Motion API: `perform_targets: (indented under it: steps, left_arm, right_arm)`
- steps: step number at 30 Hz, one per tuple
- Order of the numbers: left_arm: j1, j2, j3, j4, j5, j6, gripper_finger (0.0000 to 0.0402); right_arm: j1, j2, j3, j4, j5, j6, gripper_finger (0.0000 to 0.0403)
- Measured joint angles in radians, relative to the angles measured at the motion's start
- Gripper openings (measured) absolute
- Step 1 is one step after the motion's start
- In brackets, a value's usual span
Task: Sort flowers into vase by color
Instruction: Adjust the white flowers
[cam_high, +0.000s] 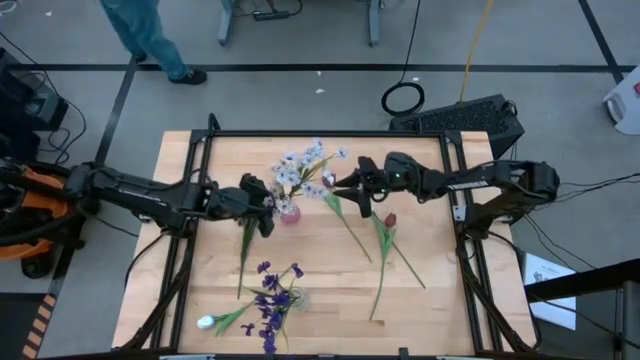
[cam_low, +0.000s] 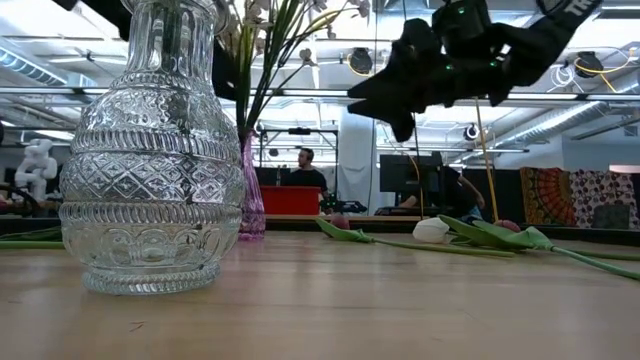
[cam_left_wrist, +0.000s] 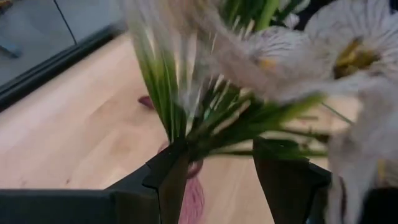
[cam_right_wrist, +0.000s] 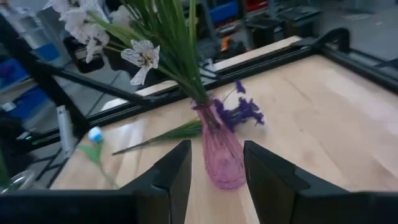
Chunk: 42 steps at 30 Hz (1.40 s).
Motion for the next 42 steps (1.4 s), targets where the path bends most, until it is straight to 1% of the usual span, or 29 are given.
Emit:
perform_targets:
  steps: [4, 7, 10, 12, 14, 16, 21, 23, 28, 34, 40, 42]
  left_arm:
    - [0.000, 0.042, 0.000, 0.049, -0.026, 0.001, 0.0187]
    - [0.000, 0.064, 0.000, 0.056, -0.053, -0.001, 0.0187]
    - [0.000, 0.078, 0.000, 0.076, -0.082, 0.002, 0.0186]
    - [0.000, 0.080, 0.000, 0.080, -0.094, 0.008, 0.0176]
    - [0.000, 0.080, 0.000, 0.073, -0.101, 0.014, 0.0154]
    - [0.000, 0.080, 0.000, 0.075, -0.101, 0.036, 0.0124]
    - [0.000, 0.079, 0.000, 0.073, -0.103, 0.061, 0.0029]
    - [0.000, 0.078, 0.000, 0.074, -0.103, 0.060, 0.0012]
    - [-0.002, 0.074, 0.002, 0.075, -0.103, 0.097, 0.0014]
    - [-0.006, 0.049, 0.042, 0.077, -0.099, 0.167, 0.0007]
    - [-0.006, -0.004, 0.048, 0.065, -0.097, 0.190, 0.0008]
    - [-0.006, -0.014, 0.048, 0.070, -0.097, 0.190, 0.0008]
  right_arm:
    - [-0.019, 0.019, 0.028, -0.006, -0.091, 0.006, 0.0136]
    - [-0.023, 0.019, 0.030, -0.019, -0.118, 0.005, 0.0136]
    - [-0.023, 0.018, 0.030, -0.026, -0.122, 0.006, 0.0136]
    - [-0.023, 0.017, 0.030, -0.030, -0.132, 0.006, 0.0136]
    - [-0.022, 0.017, 0.030, -0.036, -0.156, 0.009, 0.0136]
    - [-0.022, 0.017, 0.030, -0.045, -0.171, 0.010, 0.0136]
    - [-0.022, 0.017, 0.030, -0.062, -0.171, 0.010, 0.0136]
    - [-0.022, 0.017, 0.030, -0.061, -0.168, 0.010, 0.0136]
    - [-0.022, 0.017, 0.030, -0.061, -0.111, 0.009, 0.0136]
    - [-0.005, 0.016, 0.030, -0.061, -0.102, 0.006, 0.0136]
    - [0.057, 0.016, 0.041, -0.058, 0.008, -0.022, 0.0136]
    - [0.072, 0.016, 0.059, -0.058, 0.030, -0.021, 0.0136]
